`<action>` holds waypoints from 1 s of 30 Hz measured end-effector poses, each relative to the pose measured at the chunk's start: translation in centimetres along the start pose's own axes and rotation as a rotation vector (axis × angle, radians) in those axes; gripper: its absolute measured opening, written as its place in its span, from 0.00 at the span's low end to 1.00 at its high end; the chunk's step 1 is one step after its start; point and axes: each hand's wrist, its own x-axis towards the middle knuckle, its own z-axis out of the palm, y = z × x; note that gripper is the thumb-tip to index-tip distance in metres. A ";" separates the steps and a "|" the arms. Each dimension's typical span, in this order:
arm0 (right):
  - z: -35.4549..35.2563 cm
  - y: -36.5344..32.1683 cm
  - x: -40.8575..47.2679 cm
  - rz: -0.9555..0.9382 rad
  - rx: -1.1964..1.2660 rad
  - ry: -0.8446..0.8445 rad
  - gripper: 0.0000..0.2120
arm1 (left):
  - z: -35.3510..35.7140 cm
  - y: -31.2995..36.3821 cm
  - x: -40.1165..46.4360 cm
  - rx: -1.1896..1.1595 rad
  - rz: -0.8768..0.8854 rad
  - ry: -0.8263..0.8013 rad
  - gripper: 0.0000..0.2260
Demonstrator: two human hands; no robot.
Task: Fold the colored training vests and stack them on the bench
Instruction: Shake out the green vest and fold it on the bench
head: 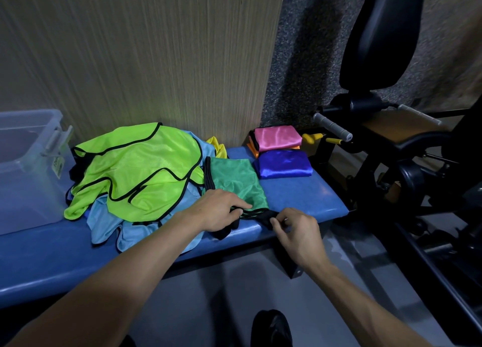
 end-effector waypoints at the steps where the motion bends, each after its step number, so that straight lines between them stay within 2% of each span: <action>1: -0.1 -0.3 0.1 0.046 0.056 0.013 0.08 | 0.0 0.0 0.0 -0.002 0.000 0.001 0.15; 5: -0.9 -1.2 0.6 0.250 0.516 -0.013 0.11 | 0.1 0.0 0.0 0.015 0.007 0.001 0.15; 8: -2.0 -1.5 0.9 0.447 1.013 -0.201 0.11 | 0.1 0.0 0.1 0.016 0.010 0.005 0.15; 10: -2.8 -1.4 0.8 0.536 1.150 -0.339 0.15 | 0.0 0.0 0.1 0.009 0.009 0.005 0.15; 12: -2.9 -1.2 0.4 0.434 1.019 -0.418 0.20 | 0.0 0.0 0.0 0.004 0.012 0.005 0.15; 14: -2.6 -1.2 -0.1 0.269 0.763 -0.411 0.23 | -0.1 0.1 -0.1 0.009 0.017 0.000 0.15; 20: -1.5 -0.6 -0.6 -0.104 0.134 -0.364 0.21 | -0.4 0.8 -0.1 0.060 0.032 -0.033 0.21; 23: -1.3 -0.2 -0.8 -0.232 0.010 -0.313 0.21 | -0.4 0.9 0.0 0.084 0.058 -0.058 0.18; 27: -1.5 -0.3 0.3 -0.339 -0.025 -0.162 0.08 | -0.4 0.7 0.2 0.079 0.072 -0.082 0.17; 30: -1.8 -1.1 2.2 -0.335 0.012 -0.136 0.03 | -0.3 0.7 0.3 0.095 0.070 -0.108 0.17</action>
